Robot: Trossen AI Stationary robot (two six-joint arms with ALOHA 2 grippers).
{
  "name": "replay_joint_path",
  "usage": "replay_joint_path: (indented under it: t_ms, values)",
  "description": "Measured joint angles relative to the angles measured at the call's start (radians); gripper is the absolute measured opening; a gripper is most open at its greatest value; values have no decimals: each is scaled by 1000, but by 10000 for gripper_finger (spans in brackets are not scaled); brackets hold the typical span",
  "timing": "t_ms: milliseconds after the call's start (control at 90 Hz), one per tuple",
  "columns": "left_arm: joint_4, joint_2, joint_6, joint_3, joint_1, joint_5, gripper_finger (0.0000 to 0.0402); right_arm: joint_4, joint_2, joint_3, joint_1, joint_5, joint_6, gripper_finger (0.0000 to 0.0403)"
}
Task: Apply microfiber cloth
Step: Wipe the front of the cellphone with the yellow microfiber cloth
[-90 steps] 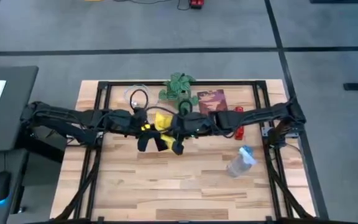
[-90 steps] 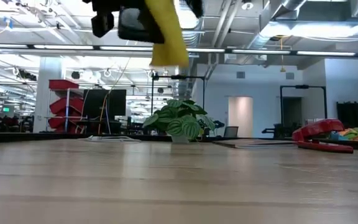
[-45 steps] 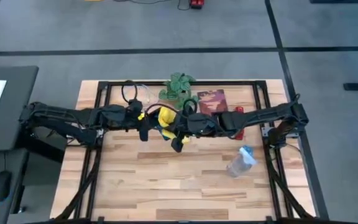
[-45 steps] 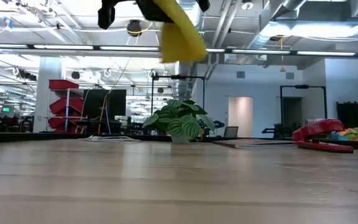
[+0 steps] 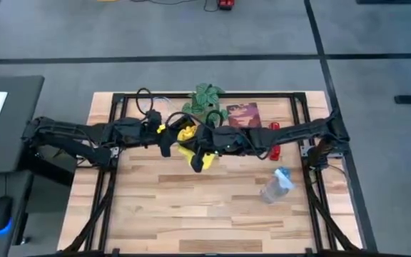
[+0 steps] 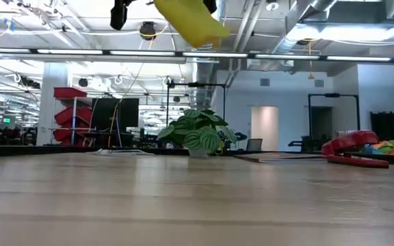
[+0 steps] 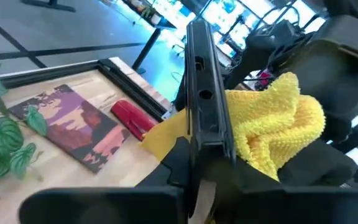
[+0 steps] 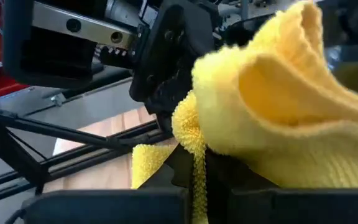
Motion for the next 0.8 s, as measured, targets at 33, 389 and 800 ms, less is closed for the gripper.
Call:
replay_joint_path:
  t_ms: [33, 389, 800]
  values:
    - [-1, 0, 1, 0, -1, 2, 10, -14, -3, 1, -3, -1, 0, 0]
    - [-8, 1, 15, 0, -2, 57, 10, -193, -68, 2, -8, 16, -2, 0]
    - [-8, -1, 21, -1, 33, 85, 10, 33, 32, 2, -5, -50, -19, 0]
